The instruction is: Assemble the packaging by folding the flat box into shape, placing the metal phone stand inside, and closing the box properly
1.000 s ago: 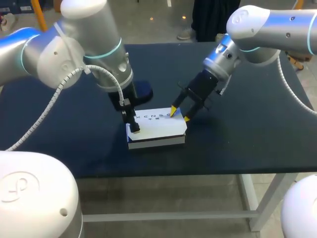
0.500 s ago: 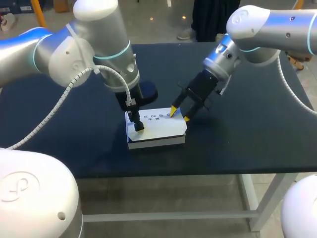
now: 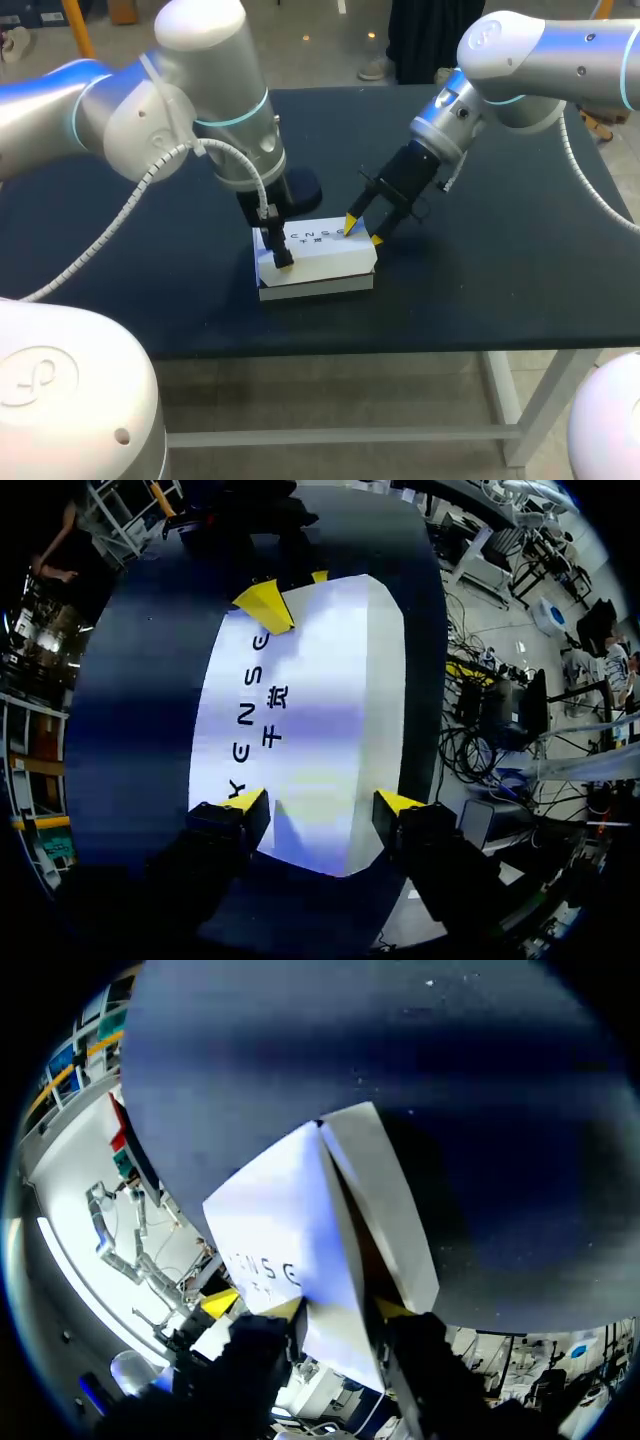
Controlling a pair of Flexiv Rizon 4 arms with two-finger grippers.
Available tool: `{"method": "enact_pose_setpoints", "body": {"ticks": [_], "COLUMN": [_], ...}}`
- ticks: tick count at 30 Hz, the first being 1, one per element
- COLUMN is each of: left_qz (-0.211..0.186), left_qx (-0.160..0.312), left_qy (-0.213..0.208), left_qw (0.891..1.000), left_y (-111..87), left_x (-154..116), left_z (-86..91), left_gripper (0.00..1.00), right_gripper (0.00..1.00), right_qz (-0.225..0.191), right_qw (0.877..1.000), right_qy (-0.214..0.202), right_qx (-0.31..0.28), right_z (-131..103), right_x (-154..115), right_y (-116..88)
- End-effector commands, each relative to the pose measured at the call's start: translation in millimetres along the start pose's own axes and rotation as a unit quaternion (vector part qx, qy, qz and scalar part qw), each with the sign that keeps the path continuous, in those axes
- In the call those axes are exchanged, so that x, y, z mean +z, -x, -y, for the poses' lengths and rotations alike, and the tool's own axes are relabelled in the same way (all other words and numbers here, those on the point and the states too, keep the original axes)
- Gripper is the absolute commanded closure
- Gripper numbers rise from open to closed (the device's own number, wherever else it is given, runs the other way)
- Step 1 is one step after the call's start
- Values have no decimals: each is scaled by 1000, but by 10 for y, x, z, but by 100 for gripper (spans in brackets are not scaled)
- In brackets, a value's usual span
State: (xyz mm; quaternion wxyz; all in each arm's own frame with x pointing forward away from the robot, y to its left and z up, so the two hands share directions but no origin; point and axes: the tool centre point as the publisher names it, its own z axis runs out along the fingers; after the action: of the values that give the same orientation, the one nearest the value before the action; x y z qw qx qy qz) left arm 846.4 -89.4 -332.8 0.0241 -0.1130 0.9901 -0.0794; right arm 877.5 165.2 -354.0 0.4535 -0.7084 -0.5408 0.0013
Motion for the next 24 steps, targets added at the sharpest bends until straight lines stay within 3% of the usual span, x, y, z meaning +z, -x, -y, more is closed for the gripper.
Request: {"method": "enact_pose_setpoints", "body": {"ticks": [1, 24], "left_qz": [5, 58], "left_qx": [-2, -32], "left_qy": [-1, 4], "left_qw": [1000, 998], "left_y": [-40, -43], "left_x": [15, 78], "left_z": [-5, 41], "left_gripper": [28, 17], "right_gripper": [57, 57], "right_qz": [0, 0], "right_qw": [1000, 1000], "right_qy": [-2, -2], "right_qx": [0, 0], "right_z": [-32, -32], "right_x": [3, 3], "right_y": [5, 5]}}
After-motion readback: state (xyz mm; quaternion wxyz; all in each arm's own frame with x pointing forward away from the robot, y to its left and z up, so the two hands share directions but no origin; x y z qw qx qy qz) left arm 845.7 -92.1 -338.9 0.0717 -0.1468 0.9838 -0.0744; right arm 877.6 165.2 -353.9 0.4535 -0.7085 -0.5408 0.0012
